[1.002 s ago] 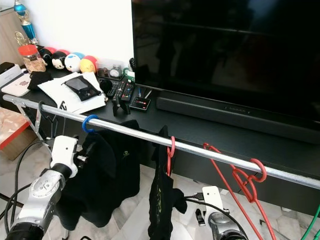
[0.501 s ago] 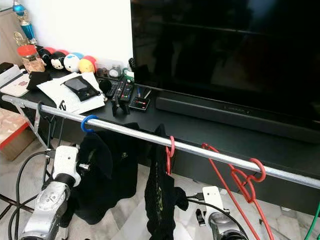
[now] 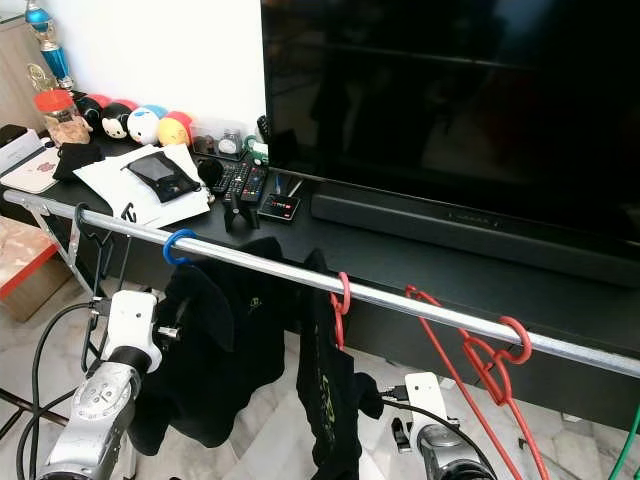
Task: Hang hanger
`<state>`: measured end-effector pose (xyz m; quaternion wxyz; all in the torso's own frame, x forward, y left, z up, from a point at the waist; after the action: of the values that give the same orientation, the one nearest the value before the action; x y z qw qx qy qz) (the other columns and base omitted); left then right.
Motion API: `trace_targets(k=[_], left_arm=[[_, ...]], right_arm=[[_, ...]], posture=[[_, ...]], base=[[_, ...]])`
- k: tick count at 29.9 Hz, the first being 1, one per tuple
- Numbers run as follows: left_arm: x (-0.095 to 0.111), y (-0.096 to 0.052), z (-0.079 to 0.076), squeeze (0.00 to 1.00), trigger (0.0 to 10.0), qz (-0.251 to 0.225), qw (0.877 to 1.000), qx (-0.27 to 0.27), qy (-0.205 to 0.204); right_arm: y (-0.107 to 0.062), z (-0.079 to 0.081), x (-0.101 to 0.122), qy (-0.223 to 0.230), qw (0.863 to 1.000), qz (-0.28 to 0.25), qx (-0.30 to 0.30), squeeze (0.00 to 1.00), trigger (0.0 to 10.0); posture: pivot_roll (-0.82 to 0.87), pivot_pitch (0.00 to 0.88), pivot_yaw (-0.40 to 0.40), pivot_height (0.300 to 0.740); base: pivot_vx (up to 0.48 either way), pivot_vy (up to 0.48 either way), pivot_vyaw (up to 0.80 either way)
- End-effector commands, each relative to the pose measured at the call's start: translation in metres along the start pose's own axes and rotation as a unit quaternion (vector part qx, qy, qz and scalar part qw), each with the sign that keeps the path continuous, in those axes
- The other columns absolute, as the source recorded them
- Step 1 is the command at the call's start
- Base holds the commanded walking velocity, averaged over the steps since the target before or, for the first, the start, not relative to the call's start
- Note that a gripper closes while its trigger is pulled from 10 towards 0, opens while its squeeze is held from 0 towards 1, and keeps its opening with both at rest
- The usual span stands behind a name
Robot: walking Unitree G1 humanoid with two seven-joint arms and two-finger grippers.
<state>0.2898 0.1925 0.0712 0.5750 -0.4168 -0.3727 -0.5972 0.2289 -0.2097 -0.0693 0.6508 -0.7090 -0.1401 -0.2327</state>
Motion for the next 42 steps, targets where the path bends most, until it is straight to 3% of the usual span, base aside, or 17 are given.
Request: trace_targets(k=[1, 7, 42], left_arm=[[0.0031, 0.0016, -0.0005, 0.00, 10.0, -0.001, 1.000, 0.001, -0.001], [0.0034, 0.0021, -0.0010, 0.00, 10.0, -0.002, 1.000, 0.001, -0.002], [0.0052, 0.0037, -0.0039, 0.00, 10.0, -0.006, 1.000, -0.006, -0.008]], right_arm=[[-0.0001, -0.0028, 0.0003, -0.001, 1.000, 0.000, -0.003, 0.00, 10.0], [-0.0001, -0.0027, 0.0005, -0.001, 1.000, 0.000, -0.003, 0.00, 10.0], [-0.0002, -0.0032, 0.0006, -0.003, 1.000, 0.000, -0.004, 0.00, 10.0]], posture=[[0.04, 0.000, -0.061, 0.740], [0.04, 0.000, -0.061, 0.740], [0.04, 0.000, -0.063, 0.740]], base=[[0.000, 0.000, 0.00], [0.000, 0.000, 0.00], [-0.277, 0.000, 0.00]])
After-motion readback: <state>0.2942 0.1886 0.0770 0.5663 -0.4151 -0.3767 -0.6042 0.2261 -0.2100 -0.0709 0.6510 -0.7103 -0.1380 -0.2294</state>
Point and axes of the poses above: a point about 5 cm out from each wrist's last joint towards the gripper, its own y axis pointing out of the wrist towards the gripper, its own x axis along the axis of the wrist's last joint, z = x × y, the point moved 1 cm from there along y, pointing out of the wrist towards the gripper, and after that the axes turned 12 degrees about y, right-handed, at the moved point
